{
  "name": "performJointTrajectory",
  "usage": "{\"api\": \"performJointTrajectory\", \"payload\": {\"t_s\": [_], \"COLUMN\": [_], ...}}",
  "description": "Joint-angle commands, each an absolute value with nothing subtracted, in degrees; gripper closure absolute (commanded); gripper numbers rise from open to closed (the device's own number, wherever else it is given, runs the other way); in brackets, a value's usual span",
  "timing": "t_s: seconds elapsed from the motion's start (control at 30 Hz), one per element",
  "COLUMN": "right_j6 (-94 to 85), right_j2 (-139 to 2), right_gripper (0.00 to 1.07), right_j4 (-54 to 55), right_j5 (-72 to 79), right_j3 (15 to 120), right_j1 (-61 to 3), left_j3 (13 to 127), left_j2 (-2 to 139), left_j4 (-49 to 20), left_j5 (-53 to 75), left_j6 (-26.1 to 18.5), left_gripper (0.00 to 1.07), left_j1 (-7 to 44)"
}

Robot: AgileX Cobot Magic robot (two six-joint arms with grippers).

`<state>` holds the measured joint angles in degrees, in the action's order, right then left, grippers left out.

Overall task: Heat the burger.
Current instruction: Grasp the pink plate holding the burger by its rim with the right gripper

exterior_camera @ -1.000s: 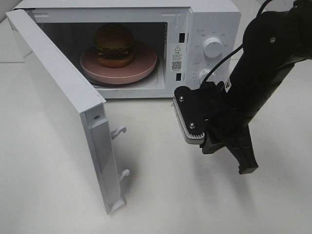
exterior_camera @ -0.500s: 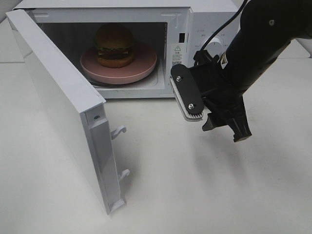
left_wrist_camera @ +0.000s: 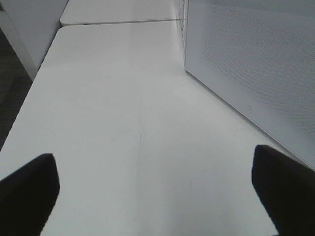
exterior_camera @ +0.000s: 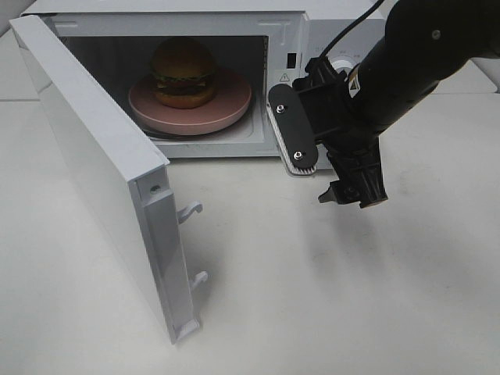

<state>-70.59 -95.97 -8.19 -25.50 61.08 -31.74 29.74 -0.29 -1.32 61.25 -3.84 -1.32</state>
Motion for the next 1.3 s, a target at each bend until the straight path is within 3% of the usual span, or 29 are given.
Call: {"api": "performJointTrajectory", "payload": {"t_s": [0.03,0.33,1.3], "right_j6": [-70.9,-71.0,-72.4], "right_j2": [-96.1,-96.4,-110.2], "right_gripper": [0.08,0.1,0.15], "right_j4": [-8.8,-10.1,-9.5], "right_j5": [-24.0,-21.9,-20.8], "right_j3": [61.5,61.9,79.1], "right_j1": [-31.6,-31.6,-36.2], "left_j3": [29.6,29.6,29.6], "left_j2": [-1.2,-1.2,-1.2], "left_j4": [-1.6,-1.6,-1.6], "left_j5": [61.3,61.3,61.3], "left_j6": [-3.9,-3.9,-3.9], "left_gripper": [0.07,0.07,0.07], "left_j1": [-1.4,-1.4,-1.4]}}
